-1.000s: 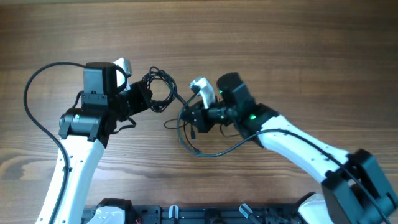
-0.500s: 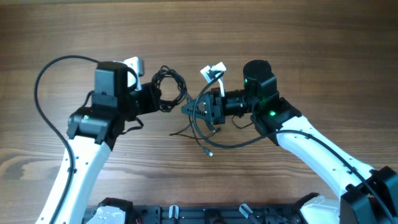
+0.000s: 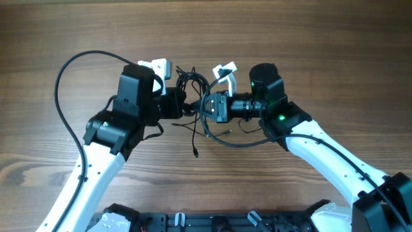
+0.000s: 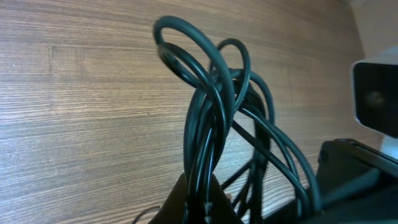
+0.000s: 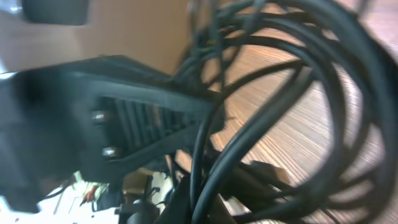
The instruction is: Untangle cables
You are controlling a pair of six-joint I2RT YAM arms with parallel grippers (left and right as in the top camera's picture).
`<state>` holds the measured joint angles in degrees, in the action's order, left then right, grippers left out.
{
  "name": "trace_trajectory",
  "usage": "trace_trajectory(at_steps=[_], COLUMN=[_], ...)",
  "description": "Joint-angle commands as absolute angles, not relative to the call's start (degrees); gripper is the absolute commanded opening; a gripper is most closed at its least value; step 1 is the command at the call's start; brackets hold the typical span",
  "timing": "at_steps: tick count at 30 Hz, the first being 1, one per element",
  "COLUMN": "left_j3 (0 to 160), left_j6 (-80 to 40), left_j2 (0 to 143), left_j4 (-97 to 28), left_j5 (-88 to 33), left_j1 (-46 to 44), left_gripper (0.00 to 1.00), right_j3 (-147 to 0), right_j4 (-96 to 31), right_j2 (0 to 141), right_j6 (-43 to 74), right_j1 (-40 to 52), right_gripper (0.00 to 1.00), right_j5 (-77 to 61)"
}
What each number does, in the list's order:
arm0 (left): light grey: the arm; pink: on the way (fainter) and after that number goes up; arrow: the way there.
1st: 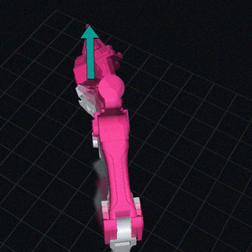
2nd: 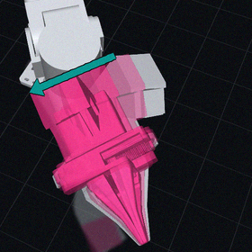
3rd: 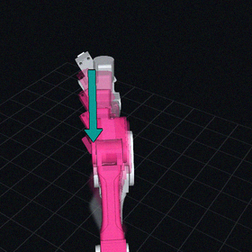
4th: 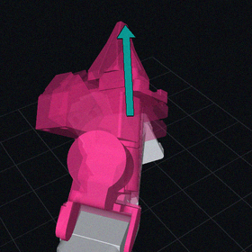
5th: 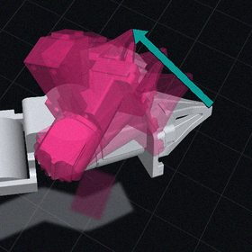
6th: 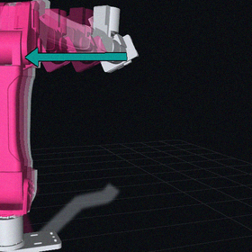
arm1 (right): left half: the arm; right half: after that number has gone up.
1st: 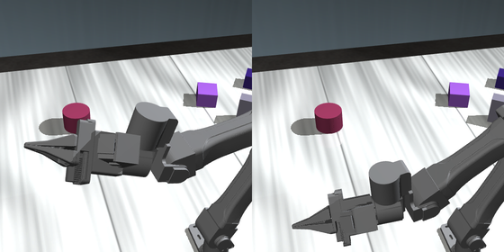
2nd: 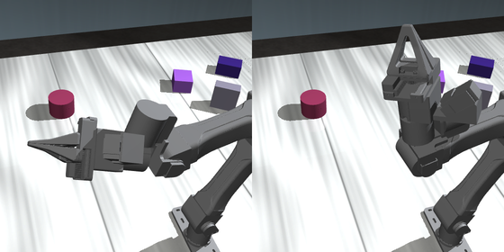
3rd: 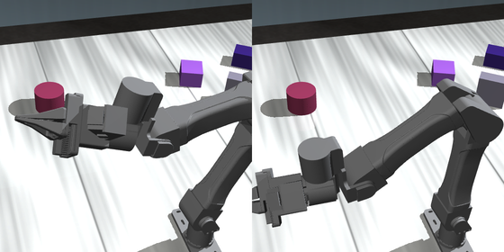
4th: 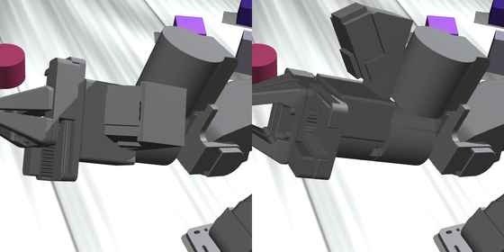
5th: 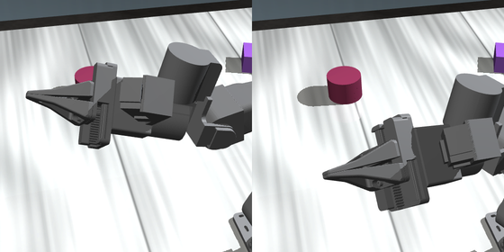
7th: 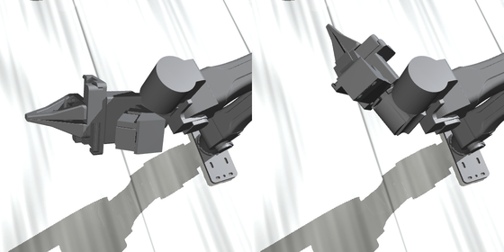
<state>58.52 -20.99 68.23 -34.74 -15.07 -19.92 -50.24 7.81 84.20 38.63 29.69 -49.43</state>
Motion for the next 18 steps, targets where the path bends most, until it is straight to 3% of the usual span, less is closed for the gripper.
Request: trace_trajectory(at_steps=[1,8,18], left_j3=[59.16,59.16,59.16], left_j6=[-14.22,-1.78,1.30], left_j2=[67.11,67.11,67.11], left_j4=[-34.74,-37.82,-35.77], left_j5=[-19.42,-26.70,-37.10], left_j1=[-20.97,-23.75,-25.89], left_gripper=[0.04,0.04,0.04], right_j3=[-50.61,-50.61,-50.61], right_j4=[7.81,7.90,8.03], right_j2=[85.58,85.69,85.95], right_j6=[38.96,39.05,42.63], right_j1=[29.58,29.54,29.78], right_gripper=[0.04,0.04,0.04], right_j5=[-44.73,-40.93,-36.01])
